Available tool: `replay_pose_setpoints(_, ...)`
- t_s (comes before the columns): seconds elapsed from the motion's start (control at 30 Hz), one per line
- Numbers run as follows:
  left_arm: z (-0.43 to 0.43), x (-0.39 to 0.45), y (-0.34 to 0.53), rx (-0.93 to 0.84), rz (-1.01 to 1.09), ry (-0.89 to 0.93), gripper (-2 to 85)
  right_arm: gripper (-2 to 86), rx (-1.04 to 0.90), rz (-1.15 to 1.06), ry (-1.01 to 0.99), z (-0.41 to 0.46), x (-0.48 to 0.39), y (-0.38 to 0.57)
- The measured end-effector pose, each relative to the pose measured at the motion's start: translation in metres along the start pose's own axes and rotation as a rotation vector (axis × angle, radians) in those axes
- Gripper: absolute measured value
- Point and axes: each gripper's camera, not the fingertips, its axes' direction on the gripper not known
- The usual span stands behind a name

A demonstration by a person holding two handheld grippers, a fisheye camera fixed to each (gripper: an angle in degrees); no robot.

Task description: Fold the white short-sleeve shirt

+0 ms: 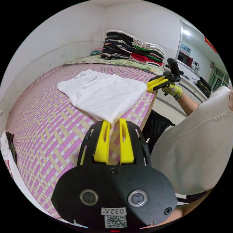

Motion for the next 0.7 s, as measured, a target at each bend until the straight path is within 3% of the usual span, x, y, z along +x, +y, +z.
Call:
replay_pose_setpoints(0.4,-0.011,0.000,0.019,-0.002,0.004,0.013,1.8,8.5,-0.026,0.010,-0.024,-0.001,-0.005,0.002)
replay_pose_setpoints(0.57,-0.019,-0.010,0.029,0.015,-0.026,0.005,0.9,3.2,-0.044,-0.063,0.046,-0.005,-0.015,0.007)
replay_pose_setpoints(0.7,-0.036,-0.008,0.044,0.075,-0.022,-0.005,-0.5,-0.3,-0.042,-0.114,-0.011,-0.019,-0.021,0.016)
